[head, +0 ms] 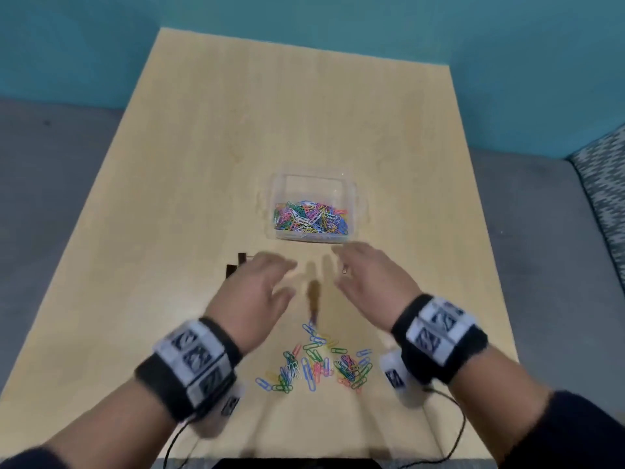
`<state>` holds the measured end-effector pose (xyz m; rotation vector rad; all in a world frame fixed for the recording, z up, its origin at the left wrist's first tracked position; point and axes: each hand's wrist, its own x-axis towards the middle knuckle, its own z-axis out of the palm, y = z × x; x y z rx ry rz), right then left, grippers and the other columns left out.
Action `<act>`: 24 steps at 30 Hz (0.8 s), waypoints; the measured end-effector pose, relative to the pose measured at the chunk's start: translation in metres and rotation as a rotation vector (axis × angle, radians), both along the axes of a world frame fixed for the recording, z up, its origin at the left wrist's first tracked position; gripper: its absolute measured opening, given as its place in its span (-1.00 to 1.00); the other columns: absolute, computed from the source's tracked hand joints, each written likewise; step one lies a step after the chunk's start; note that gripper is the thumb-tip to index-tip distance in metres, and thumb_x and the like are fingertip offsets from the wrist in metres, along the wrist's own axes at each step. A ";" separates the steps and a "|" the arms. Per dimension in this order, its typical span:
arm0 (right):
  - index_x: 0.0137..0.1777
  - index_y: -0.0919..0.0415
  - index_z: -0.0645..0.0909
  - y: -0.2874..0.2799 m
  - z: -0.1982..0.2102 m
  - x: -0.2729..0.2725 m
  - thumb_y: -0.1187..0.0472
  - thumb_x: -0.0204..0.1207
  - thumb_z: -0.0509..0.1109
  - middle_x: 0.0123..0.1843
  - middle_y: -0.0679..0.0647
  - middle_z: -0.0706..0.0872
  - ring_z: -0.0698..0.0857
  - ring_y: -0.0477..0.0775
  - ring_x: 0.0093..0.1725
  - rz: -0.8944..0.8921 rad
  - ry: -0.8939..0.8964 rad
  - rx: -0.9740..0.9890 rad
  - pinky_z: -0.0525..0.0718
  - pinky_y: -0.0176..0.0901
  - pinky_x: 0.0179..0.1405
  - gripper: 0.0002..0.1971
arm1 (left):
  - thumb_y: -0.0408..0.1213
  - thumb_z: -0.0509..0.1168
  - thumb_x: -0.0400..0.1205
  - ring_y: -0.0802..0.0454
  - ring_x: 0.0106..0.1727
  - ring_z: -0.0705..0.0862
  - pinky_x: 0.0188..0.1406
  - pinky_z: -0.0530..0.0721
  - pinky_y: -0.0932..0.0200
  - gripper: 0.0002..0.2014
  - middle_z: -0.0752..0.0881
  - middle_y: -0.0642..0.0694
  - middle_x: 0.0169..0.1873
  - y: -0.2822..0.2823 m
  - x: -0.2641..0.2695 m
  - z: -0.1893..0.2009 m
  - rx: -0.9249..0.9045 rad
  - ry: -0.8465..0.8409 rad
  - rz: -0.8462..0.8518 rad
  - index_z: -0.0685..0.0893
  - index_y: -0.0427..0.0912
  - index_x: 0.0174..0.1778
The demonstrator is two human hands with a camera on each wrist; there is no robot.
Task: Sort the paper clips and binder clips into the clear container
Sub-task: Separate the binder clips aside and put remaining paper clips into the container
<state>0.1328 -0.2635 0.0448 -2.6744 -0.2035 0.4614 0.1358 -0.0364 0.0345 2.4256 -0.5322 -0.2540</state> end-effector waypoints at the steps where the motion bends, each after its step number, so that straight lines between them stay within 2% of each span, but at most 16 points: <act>1: 0.51 0.03 0.37 0.000 -0.003 -0.022 0.04 0.52 0.33 0.49 0.14 0.46 0.45 0.25 0.42 0.059 -0.015 -0.079 0.45 0.09 0.36 -0.45 | -0.07 0.23 0.56 -0.02 0.19 0.61 0.22 0.45 0.24 -0.61 0.64 -0.07 0.17 0.004 -0.020 -0.005 0.026 0.025 -0.037 0.62 -0.07 0.29; 4: 0.49 -0.01 0.34 0.002 -0.010 -0.078 -0.10 0.40 0.38 0.46 0.13 0.47 0.49 0.28 0.29 0.154 -0.051 -0.289 0.50 0.22 0.15 -0.36 | -0.10 0.26 0.54 -0.04 0.25 0.58 0.26 0.52 0.12 -0.59 0.61 -0.04 0.24 0.013 -0.073 -0.022 0.120 0.100 -0.049 0.58 0.02 0.33; 7: 0.48 -0.03 0.34 0.004 -0.020 -0.115 -0.20 0.36 0.36 0.37 0.11 0.50 0.52 0.25 0.12 0.228 -0.073 -0.320 0.50 0.16 -0.01 -0.31 | -0.06 0.24 0.47 -0.08 0.10 0.63 0.11 0.62 0.14 -0.59 0.62 -0.04 0.17 0.013 -0.108 -0.035 0.183 0.085 -0.076 0.57 0.03 0.26; 8: 0.49 -0.03 0.32 0.004 -0.024 -0.122 -0.22 0.36 0.34 0.37 0.11 0.49 0.51 0.24 0.11 0.247 -0.072 -0.318 0.50 0.15 -0.03 -0.30 | -0.05 0.29 0.43 -0.10 0.06 0.64 0.07 0.65 0.10 -0.57 0.62 -0.06 0.15 0.013 -0.114 -0.038 0.208 0.080 -0.072 0.55 0.03 0.25; 10: 0.53 -0.03 0.27 0.002 -0.031 -0.133 -0.22 0.34 0.35 0.46 0.14 0.43 0.49 0.26 0.18 0.256 -0.064 -0.312 0.53 0.16 -0.01 -0.25 | -0.09 0.50 0.30 -0.17 0.00 0.63 -0.04 0.70 0.01 -0.41 0.60 -0.11 0.15 0.012 -0.123 -0.042 0.287 0.083 -0.031 0.51 0.02 0.26; 12: 0.57 -0.03 0.22 0.001 -0.038 -0.143 -0.20 0.29 0.44 0.56 0.19 0.33 0.42 0.32 0.37 0.238 -0.040 -0.319 0.56 0.23 0.10 -0.15 | -0.07 0.60 0.17 -0.20 -0.02 0.60 -0.11 0.72 -0.03 -0.22 0.57 -0.14 0.17 0.010 -0.129 -0.043 0.362 0.118 0.033 0.46 0.00 0.32; 14: 0.58 0.00 0.22 -0.001 -0.045 -0.152 -0.16 0.22 0.54 0.60 0.24 0.28 0.30 0.39 0.53 0.226 -0.015 -0.326 0.50 0.34 0.24 -0.06 | -0.05 0.60 0.17 -0.19 0.03 0.54 -0.06 0.70 -0.05 -0.13 0.53 -0.14 0.21 0.008 -0.135 -0.045 0.392 0.128 0.050 0.41 -0.01 0.41; 18: 0.63 0.05 0.13 -0.002 -0.055 -0.162 -0.03 0.24 0.58 0.65 0.28 0.19 0.17 0.42 0.60 0.246 -0.017 -0.271 0.47 0.38 0.31 -0.01 | -0.07 0.63 0.12 -0.20 0.23 0.41 0.13 0.64 -0.07 0.00 0.51 -0.26 0.34 -0.001 -0.141 -0.052 0.424 0.038 -0.012 0.34 -0.05 0.50; 21: 0.65 0.07 0.07 0.005 -0.058 -0.157 0.13 0.33 0.48 0.67 0.27 0.13 0.12 0.41 0.62 0.280 -0.024 -0.234 0.37 0.34 0.40 -0.08 | -0.12 0.60 0.18 -0.27 0.33 0.41 0.23 0.60 -0.12 -0.04 0.48 -0.31 0.39 -0.007 -0.139 -0.060 0.450 0.012 -0.042 0.36 -0.09 0.52; 24: 0.56 0.16 0.25 0.015 -0.055 -0.147 0.30 0.36 0.05 0.60 0.32 0.27 0.27 0.46 0.55 0.306 -0.041 -0.241 0.47 0.34 0.34 -0.32 | -0.21 0.54 0.26 -0.32 0.26 0.50 0.13 0.66 -0.16 -0.19 0.53 -0.27 0.32 -0.012 -0.135 -0.065 0.449 0.020 -0.060 0.43 -0.11 0.46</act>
